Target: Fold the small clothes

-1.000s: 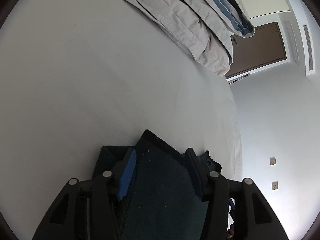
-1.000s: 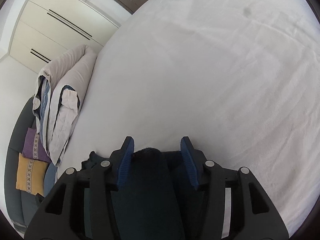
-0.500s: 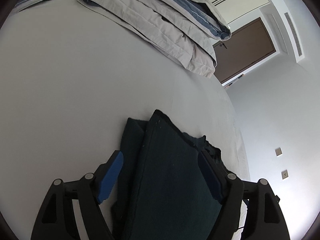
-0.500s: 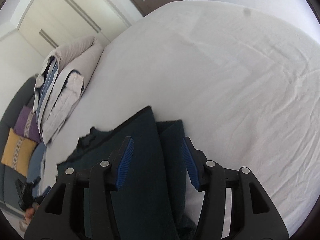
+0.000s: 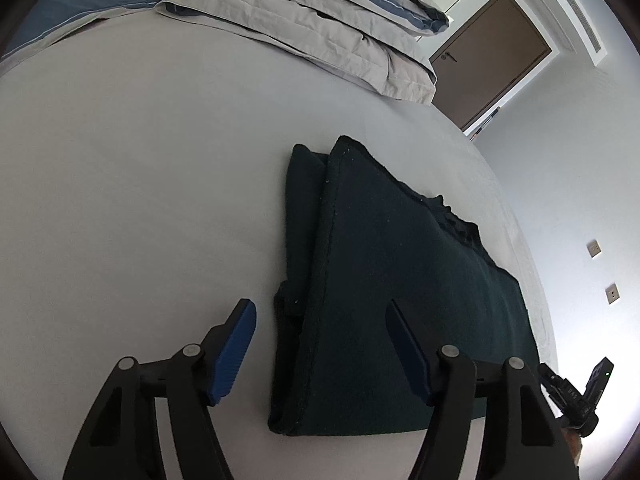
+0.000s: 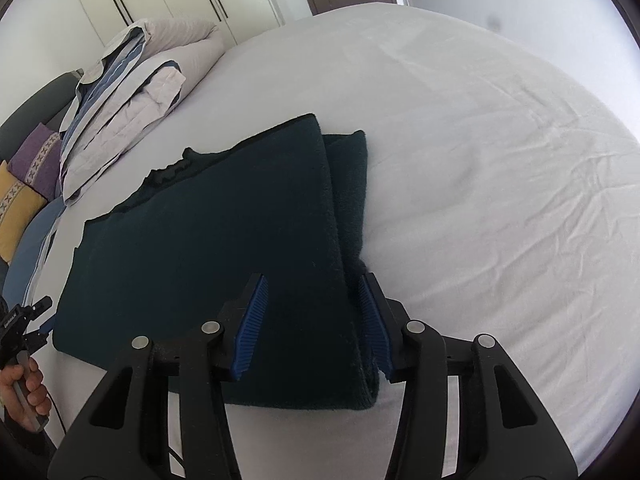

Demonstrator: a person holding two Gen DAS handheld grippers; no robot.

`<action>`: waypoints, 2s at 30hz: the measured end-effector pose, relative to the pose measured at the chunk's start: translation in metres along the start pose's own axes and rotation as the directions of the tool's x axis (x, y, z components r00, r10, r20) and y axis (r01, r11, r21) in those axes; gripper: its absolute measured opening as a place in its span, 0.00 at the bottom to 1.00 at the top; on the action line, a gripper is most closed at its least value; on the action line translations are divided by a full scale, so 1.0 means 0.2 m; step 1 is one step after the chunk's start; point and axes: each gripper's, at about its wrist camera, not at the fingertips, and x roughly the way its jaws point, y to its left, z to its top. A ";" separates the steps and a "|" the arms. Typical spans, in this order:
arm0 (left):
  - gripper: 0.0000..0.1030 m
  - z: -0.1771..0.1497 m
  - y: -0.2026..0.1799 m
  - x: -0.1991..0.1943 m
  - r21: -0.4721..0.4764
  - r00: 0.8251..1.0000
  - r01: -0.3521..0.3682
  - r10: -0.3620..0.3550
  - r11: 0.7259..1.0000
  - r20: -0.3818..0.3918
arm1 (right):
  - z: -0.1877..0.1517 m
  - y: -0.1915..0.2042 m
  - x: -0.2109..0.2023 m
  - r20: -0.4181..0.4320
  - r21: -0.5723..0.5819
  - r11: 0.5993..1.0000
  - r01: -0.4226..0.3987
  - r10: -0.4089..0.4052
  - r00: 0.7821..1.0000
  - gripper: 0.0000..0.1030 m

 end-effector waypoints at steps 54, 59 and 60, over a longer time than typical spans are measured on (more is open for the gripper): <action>0.63 -0.32 -0.55 0.25 0.455 0.990 -0.138 0.142 0.880 0.027 | -0.43 0.40 0.11 -0.145 0.314 0.803 -0.506 0.568 0.810 0.34; 0.63 -0.28 -0.49 0.21 0.418 0.997 -0.062 0.072 0.906 -0.007 | -0.47 0.35 0.23 -0.092 0.376 0.761 -0.529 0.599 0.796 0.31; 0.63 -0.27 -0.47 0.19 0.405 0.999 -0.045 0.053 0.913 -0.010 | -0.47 0.30 0.24 -0.076 0.387 0.756 -0.529 0.597 0.798 0.31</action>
